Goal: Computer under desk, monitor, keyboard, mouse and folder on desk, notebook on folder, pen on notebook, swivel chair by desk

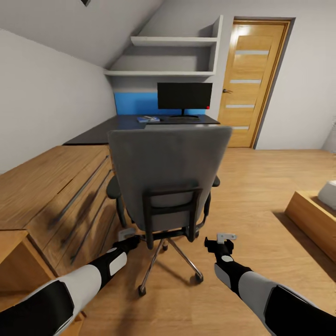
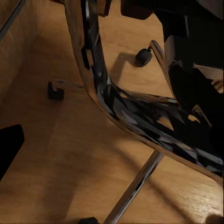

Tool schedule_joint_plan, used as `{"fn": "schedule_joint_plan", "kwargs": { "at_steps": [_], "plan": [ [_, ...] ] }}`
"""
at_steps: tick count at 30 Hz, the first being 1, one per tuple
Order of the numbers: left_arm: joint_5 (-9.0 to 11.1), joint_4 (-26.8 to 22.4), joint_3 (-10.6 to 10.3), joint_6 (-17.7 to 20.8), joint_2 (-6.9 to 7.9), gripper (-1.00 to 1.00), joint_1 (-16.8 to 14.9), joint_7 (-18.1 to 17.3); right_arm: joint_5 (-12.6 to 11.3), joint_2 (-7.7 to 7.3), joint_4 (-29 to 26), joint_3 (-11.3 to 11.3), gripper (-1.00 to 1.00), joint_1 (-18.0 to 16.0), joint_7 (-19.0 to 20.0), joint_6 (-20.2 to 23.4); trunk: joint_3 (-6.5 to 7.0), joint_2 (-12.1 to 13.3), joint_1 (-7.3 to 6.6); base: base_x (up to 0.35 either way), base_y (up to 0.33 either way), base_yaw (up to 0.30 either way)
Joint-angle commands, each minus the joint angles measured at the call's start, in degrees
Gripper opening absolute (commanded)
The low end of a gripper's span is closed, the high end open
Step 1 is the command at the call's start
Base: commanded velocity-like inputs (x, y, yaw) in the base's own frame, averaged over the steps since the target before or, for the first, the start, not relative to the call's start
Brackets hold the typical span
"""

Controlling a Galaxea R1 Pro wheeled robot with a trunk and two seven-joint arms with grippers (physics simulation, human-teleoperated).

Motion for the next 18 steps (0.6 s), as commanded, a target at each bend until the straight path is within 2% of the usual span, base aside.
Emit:
{"fn": "schedule_joint_plan", "kwargs": {
  "at_steps": [1, 13, 18],
  "plan": [
    [0.6, 0.0, -0.7, -0.2, 0.00, 1.00, 0.0, 0.3, -0.4, 0.00, 0.0, 0.5, 1.00, 0.0, -0.3, -0.1, -0.01, 0.0, 0.03, 0.311, -0.136, -0.139],
    [0.5, 0.0, -0.8, -0.3, -0.66, 1.00, 0.0, 0.3, -0.4, 0.07, 0.0, 0.6, 1.00, 0.0, -0.2, -0.5, 0.12, 0.0, 0.03, 0.312, -0.138, -0.031],
    [0.5, 0.0, -0.8, -0.3, -0.72, 1.00, 0.0, 0.3, -0.4, 0.07, 0.0, 0.6, 1.00, 0.0, -0.3, -1.8, 0.27, 0.0, 0.03, 0.314, -0.051, -0.081]
  ]
}}
